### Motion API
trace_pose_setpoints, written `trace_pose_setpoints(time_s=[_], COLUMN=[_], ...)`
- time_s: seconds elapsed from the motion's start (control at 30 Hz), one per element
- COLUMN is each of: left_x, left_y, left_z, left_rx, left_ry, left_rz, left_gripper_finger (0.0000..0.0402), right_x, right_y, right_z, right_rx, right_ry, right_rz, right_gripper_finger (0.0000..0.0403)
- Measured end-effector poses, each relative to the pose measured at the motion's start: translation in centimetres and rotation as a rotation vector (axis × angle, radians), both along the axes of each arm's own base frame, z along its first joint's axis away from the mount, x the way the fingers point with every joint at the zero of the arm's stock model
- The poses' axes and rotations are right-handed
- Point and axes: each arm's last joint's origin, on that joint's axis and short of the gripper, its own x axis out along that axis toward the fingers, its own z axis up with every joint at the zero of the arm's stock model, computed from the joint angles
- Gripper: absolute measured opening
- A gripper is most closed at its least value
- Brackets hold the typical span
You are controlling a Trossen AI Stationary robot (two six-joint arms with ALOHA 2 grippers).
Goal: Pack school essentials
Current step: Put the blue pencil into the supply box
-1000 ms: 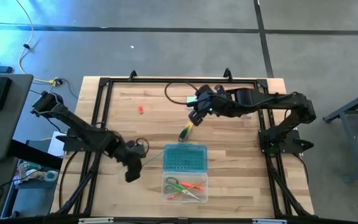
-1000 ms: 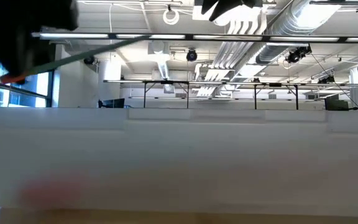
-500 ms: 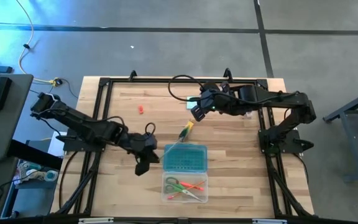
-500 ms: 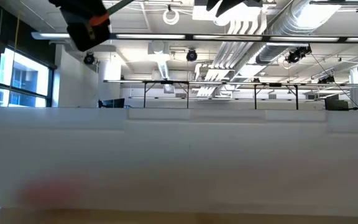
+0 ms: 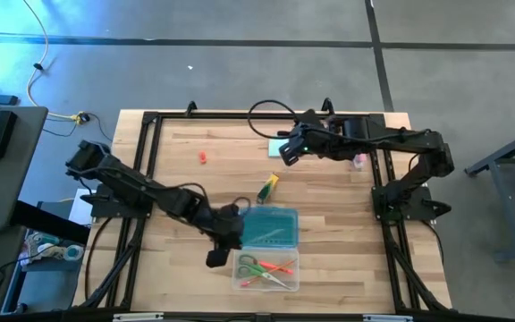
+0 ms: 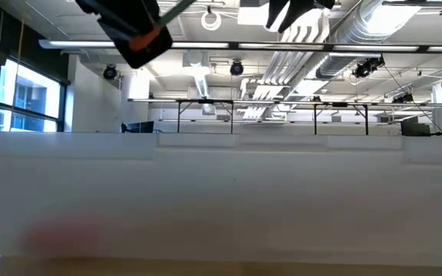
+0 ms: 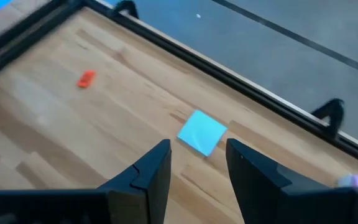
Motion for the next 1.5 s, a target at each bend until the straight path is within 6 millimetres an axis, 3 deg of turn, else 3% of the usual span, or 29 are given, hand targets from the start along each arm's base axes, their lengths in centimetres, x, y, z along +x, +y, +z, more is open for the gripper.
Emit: trace_pose_setpoints(time_s=[0.4, 0.73, 1.2, 1.5], left_x=[2.5, 2.7, 3.2, 3.1], left_y=[-2.5, -3.3, -2.6, -2.5], left_z=[-3.2, -5.9, -6.7, -6.8], left_rx=[0.171, 0.282, 0.33, 0.347], left_ry=[0.074, 0.155, 0.173, 0.181], left_rz=[-0.231, -0.344, -0.317, -0.337], left_gripper_finger=[0.003, 0.003, 0.0033, 0.0079], right_x=[-0.3, -0.4, -0.3, -0.3], right_y=[-1.0, -1.0, -0.9, -0.9], right_z=[-0.2, -0.2, -0.2, -0.2], right_rx=[0.024, 0.035, 0.051, 0.05], right_ry=[0.023, 0.023, 0.022, 0.024], right_rz=[-0.031, -0.038, -0.028, -0.026], right_gripper_finger=[0.0144, 0.0144, 0.0144, 0.0144])
